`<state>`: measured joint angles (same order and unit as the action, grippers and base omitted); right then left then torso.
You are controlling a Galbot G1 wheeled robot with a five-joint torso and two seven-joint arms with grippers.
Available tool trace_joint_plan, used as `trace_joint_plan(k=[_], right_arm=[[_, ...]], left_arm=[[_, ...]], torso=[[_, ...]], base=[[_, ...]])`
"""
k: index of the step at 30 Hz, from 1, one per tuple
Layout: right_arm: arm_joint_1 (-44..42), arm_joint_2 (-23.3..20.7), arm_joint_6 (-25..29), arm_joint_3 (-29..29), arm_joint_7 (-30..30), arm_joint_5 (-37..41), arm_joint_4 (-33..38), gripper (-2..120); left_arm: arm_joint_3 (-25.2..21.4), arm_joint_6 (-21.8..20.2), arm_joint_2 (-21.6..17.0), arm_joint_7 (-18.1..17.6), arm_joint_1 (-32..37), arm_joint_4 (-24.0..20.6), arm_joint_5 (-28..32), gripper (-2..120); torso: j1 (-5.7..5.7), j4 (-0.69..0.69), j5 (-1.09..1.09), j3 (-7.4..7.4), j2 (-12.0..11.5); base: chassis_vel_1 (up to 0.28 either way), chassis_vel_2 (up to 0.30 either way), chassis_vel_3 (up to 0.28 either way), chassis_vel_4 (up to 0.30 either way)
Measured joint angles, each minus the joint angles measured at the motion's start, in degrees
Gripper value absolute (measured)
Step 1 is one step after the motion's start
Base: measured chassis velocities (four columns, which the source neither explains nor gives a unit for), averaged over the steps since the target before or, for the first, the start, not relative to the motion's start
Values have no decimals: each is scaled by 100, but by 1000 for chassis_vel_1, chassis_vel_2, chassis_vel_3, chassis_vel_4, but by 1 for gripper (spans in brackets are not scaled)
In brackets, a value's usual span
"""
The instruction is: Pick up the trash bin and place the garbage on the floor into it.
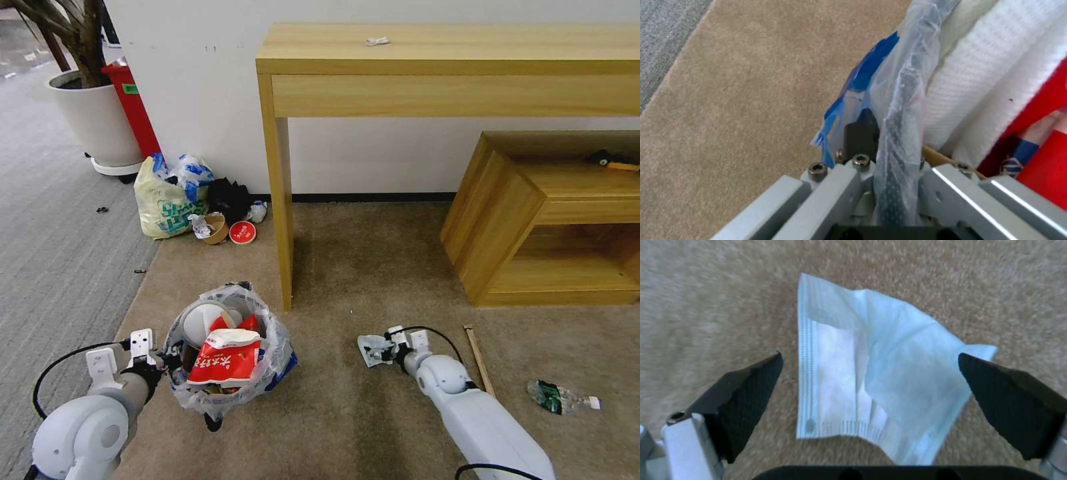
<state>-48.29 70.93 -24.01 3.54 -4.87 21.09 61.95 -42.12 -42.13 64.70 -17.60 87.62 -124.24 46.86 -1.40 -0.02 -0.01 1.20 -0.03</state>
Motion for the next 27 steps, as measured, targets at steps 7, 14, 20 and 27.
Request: trace_joint_plan(k=[7,14,20,27], right_arm=[[329,215,59,-14,-4,-100,-613,93],[359,269,133,48,-5,-107,-749,65],[306,297,194,117,59,-127,-753,46],[104,265,225,317,227,-126,-449,18]], left_arm=[[-29,0,-8,0,44,-32,-3,0],[-34,0,-24,2,39,-34,-3,0],[-22,0,-39,2,7,-25,12,0],[-21,0,-49,1,5,-23,16,0]], torso=[[0,1,1,0,0],[0,0,0,0,0],[0,0,0,0,0],[0,0,2,0,0]], base=[[0,0,0,0],[0,0,0,0],[0,0,0,0],[0,0,0,0]])
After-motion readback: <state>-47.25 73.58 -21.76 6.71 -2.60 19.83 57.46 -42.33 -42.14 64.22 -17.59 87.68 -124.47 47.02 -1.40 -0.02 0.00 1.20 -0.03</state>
